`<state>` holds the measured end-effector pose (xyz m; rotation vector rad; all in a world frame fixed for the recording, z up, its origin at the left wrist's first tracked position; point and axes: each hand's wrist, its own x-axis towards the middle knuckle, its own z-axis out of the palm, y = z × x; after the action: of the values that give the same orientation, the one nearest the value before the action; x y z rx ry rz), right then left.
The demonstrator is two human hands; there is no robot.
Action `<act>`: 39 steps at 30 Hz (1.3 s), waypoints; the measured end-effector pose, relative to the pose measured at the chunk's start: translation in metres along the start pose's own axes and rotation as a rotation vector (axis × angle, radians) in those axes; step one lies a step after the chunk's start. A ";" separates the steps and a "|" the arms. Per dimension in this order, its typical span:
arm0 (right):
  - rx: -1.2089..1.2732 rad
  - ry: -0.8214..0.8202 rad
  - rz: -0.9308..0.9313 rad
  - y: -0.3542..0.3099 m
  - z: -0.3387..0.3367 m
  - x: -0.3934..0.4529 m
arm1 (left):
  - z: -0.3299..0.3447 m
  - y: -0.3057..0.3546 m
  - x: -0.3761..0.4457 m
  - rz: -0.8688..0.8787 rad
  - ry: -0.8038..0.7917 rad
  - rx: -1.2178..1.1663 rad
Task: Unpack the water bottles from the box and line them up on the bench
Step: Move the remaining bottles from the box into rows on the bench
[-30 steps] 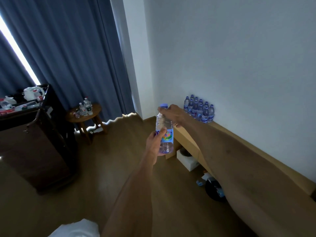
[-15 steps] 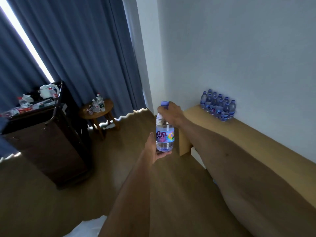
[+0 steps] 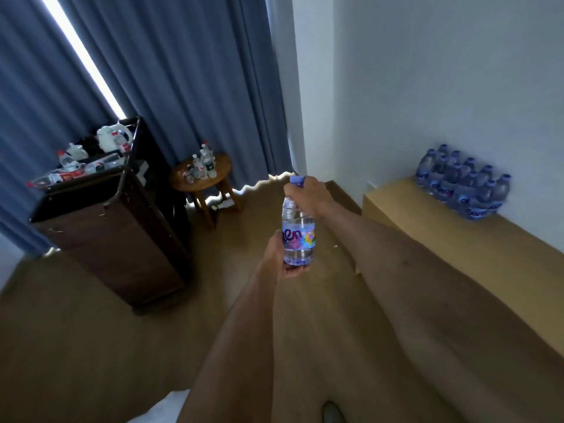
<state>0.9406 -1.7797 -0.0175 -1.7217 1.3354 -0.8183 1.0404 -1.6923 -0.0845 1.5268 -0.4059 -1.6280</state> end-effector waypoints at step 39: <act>0.095 0.485 0.437 0.159 -0.185 0.455 | 0.239 0.254 0.450 -0.165 -0.471 0.499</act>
<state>0.8167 -2.2791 -0.0585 -1.1251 1.8736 -1.0541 0.9534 -2.2509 -0.1469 1.5406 -1.0281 -2.1329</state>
